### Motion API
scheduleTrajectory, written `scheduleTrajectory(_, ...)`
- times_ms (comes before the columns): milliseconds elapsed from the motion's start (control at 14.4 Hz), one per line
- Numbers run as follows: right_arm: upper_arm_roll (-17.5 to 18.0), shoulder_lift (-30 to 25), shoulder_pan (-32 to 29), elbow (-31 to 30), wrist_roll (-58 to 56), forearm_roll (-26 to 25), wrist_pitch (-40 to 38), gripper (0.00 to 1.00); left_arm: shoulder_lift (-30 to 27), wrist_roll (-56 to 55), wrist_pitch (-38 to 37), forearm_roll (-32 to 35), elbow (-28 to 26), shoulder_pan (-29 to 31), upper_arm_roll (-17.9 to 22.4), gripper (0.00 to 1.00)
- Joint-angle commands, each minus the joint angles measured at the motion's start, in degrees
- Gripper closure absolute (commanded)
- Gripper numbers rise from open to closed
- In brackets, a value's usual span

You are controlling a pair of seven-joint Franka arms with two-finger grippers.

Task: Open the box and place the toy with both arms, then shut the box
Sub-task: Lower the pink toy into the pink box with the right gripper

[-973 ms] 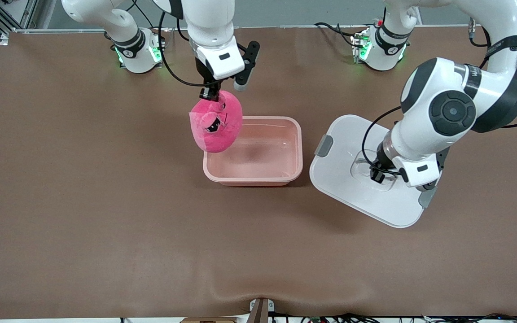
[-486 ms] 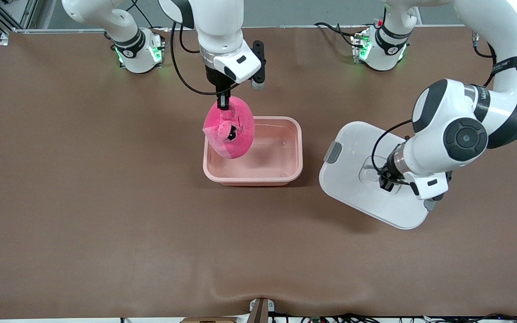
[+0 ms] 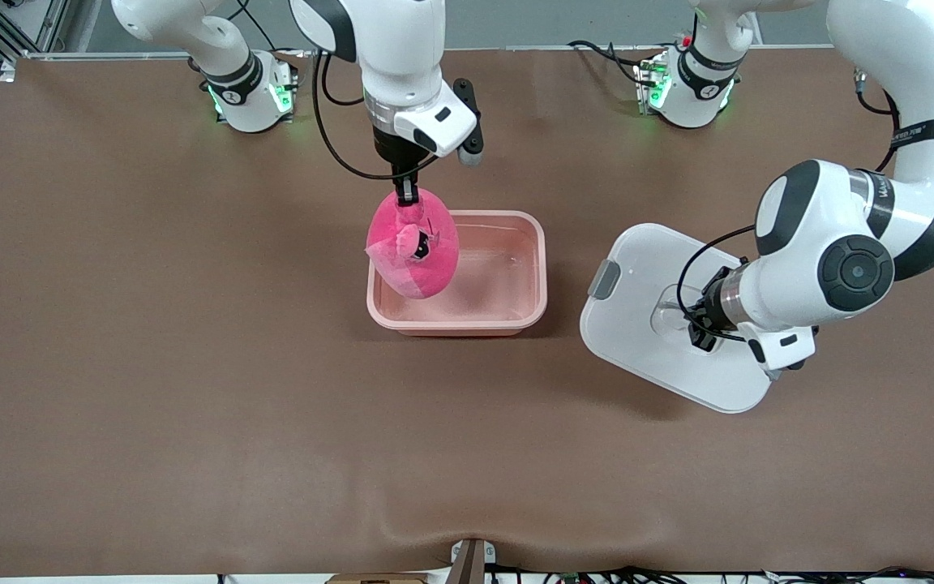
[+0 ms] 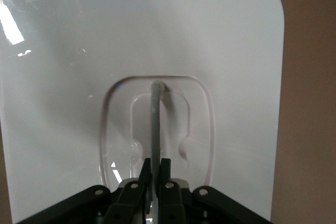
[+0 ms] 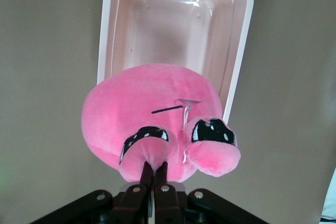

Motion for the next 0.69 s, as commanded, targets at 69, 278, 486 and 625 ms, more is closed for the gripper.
scheduleTrajectory(69,-0.38,2.25,-0.54,0.59,-0.75,-2.52,1.78,1.0,0.55,0.99,0.32,-1.39,0.8,0.18,-0.28,1.0)
scheduleTrajectory(278,-0.38,2.69,-0.45,0.59,-0.75,-3.14,2.23,1.0,0.99,0.99,0.58,-1.3,0.8,-0.52,-0.28,1.0)
scheduleTrajectory(486,-0.38,2.69,-0.45,0.59,-0.84,-3.75,2.49,1.0,1.08,0.81,0.5,-1.3,0.8,-0.78,-0.36,1.0)
scheduleTrajectory(625,-0.38,2.69,-0.45,-0.02,-0.93,-4.1,3.98,1.0,1.08,0.81,0.59,-1.3,0.72,-0.87,-0.71,1.0)
